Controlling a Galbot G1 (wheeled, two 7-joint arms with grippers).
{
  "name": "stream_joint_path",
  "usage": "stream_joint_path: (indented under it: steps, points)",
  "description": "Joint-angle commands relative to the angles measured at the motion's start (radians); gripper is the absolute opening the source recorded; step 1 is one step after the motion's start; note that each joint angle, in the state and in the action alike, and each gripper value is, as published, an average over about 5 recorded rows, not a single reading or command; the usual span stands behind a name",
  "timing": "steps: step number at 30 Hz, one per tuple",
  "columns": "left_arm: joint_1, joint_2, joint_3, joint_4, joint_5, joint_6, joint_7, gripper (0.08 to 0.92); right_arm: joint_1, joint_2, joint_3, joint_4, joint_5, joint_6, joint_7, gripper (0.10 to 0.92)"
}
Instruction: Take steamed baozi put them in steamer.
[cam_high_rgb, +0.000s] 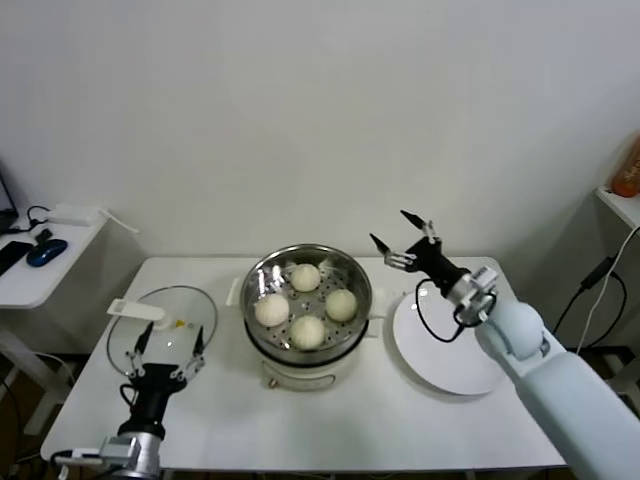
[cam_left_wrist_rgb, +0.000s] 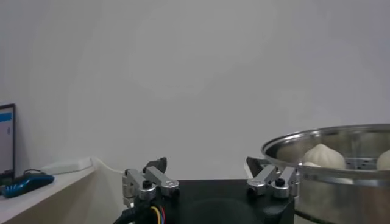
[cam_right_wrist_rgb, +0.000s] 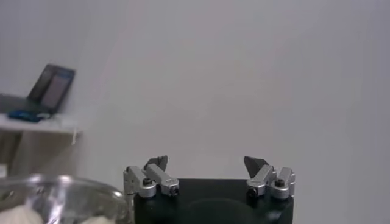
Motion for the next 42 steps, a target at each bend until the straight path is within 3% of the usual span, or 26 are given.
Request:
stream_joint_path:
  steps: [1, 22, 42]
  points:
    - [-0.003, -0.005, -0.007, 0.002, 0.005, 0.004, -0.001, 0.823, -0.458, 0.254, 0.429, 0.123, -0.073, 0.068, 0.037, 0.823]
    - [0.042, -0.010, -0.048, -0.016, -0.020, -0.006, 0.028, 0.823, -0.741, 0.410, 0.511, 0.123, -0.047, 0.181, -0.098, 0.823]
    - [0.046, -0.012, -0.067, -0.007, -0.035, -0.011, 0.045, 0.823, -0.752, 0.430, 0.513, 0.113, -0.064, 0.205, -0.117, 0.823]
